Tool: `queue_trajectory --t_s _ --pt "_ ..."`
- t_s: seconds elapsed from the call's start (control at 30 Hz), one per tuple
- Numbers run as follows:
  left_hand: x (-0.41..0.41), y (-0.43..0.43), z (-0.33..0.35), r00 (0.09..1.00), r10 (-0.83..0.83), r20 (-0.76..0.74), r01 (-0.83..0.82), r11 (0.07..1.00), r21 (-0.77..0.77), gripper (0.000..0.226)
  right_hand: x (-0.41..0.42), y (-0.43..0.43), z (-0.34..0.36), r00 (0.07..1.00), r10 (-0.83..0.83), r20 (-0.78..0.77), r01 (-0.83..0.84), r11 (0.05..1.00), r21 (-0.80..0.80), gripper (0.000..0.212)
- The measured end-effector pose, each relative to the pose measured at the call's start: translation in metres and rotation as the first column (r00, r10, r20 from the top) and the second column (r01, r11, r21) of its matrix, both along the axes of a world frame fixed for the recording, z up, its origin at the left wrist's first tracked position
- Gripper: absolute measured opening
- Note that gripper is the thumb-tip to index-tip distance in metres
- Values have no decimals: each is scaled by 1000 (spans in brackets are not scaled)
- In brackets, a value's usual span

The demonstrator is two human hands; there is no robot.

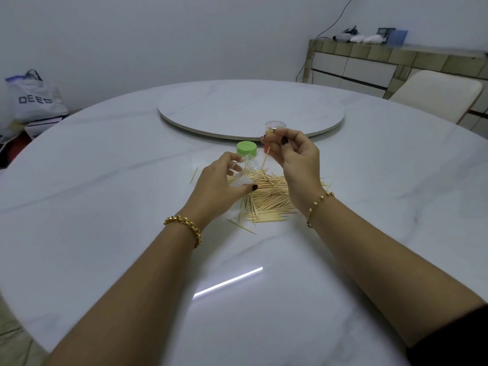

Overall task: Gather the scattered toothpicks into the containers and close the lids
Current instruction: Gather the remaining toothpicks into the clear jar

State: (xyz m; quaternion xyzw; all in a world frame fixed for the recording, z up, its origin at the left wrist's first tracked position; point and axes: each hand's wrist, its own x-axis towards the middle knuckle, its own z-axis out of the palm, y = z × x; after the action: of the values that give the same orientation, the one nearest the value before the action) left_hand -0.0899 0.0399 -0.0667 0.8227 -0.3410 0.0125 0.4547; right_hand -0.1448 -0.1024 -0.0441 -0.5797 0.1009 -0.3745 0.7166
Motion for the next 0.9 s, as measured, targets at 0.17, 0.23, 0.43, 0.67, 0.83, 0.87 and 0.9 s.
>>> queue_trajectory --t_s 0.17,0.23,0.43,0.67,0.83,0.87,0.9 --pt "1 0 0 1000 2 2 -2 1000 -8 55 -1 7 -6 997 52 -50 -51 998 22 29" --pt "2 2 0 1000 20 0 -20 1000 -17 53 0 8 -11 996 23 -85 -30 996 -85 29" --pt "15 16 6 993 112 -49 -114 992 -54 49 5 14 -29 984 -10 -178 -77 878 -473 34" --pt "32 39 10 976 175 -127 -184 981 -59 48 30 12 -13 952 -11 -306 -168 817 -551 33" --pt "45 61 11 949 270 -162 -287 953 -94 48 59 17 -12 897 -89 -433 -292 617 -731 39" --pt "48 66 12 942 295 -162 -313 944 -103 48 65 19 -13 884 -104 -455 -326 560 -762 40" --pt "51 70 12 934 318 -163 -338 935 -110 48 70 22 -14 871 -111 -478 -365 504 -783 41"
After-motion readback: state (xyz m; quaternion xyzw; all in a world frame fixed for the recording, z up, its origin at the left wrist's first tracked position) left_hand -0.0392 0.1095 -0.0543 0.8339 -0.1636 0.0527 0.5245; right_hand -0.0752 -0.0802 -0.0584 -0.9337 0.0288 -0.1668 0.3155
